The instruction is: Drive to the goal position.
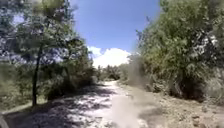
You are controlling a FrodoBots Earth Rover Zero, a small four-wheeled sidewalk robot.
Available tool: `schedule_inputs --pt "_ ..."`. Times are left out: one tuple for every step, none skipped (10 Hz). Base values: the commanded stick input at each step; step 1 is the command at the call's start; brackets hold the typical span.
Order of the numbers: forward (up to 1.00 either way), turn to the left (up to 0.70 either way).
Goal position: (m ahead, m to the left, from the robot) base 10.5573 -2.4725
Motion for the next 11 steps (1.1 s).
schedule_inputs --pt "0.44 0.06" --pt "0.44 0.23" --pt "0.44 0.20" --pt "0.44 0.10" --pt "0.44 0.02" --pt "0.44 0.02" --pt "0.44 0.02" --pt "0.44 0.02" --pt "0.44 0.02" --pt "0.44 0.02" --pt "0.44 0.02"
